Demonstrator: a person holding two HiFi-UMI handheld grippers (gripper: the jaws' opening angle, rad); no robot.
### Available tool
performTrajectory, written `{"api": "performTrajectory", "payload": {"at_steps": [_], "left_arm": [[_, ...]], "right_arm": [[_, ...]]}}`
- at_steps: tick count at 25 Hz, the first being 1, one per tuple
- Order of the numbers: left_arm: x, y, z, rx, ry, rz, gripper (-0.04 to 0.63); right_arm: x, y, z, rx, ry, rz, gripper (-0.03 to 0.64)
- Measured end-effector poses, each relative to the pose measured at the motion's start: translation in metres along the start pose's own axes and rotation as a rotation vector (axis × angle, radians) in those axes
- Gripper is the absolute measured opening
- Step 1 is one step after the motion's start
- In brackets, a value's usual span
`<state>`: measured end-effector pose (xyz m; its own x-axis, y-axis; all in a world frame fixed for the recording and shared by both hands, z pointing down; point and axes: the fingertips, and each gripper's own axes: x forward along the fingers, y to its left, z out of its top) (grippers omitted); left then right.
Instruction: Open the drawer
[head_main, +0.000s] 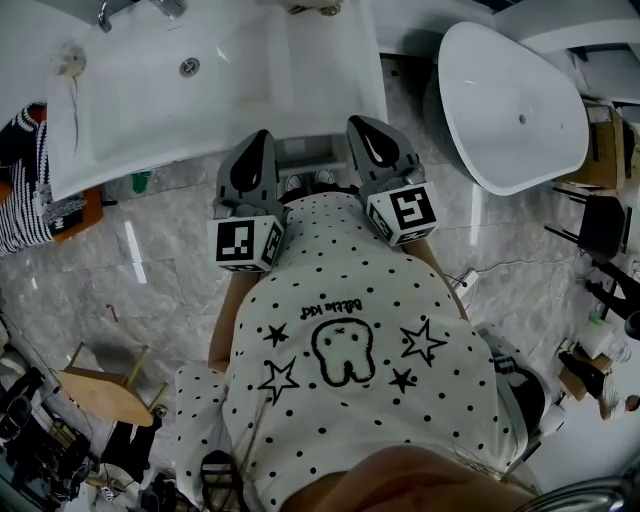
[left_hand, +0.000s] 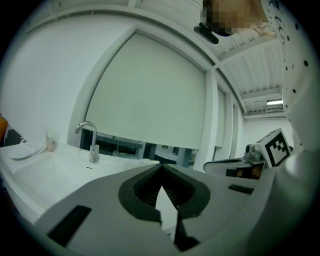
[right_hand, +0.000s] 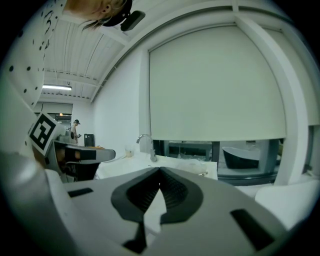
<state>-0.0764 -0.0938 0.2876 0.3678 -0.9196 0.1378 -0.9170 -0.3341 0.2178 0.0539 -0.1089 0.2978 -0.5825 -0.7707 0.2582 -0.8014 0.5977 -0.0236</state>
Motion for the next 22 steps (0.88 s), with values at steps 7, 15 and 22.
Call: {"api": "performTrajectory", "payload": {"at_steps": [7, 15, 22], "left_arm": [[-0.001, 0.002, 0.0, -0.003, 0.0, 0.005, 0.005], [-0.002, 0.003, -0.001, -0.004, 0.001, 0.011, 0.005], [-0.001, 0.0, -0.004, -0.002, 0.003, 0.0, 0.005]], "right_arm": [[0.001, 0.003, 0.001, -0.002, -0.01, 0.012, 0.014], [0.003, 0.005, -0.002, -0.008, 0.007, 0.016, 0.014], [0.004, 0.006, -0.009, -0.022, 0.028, 0.01, 0.014]]}}
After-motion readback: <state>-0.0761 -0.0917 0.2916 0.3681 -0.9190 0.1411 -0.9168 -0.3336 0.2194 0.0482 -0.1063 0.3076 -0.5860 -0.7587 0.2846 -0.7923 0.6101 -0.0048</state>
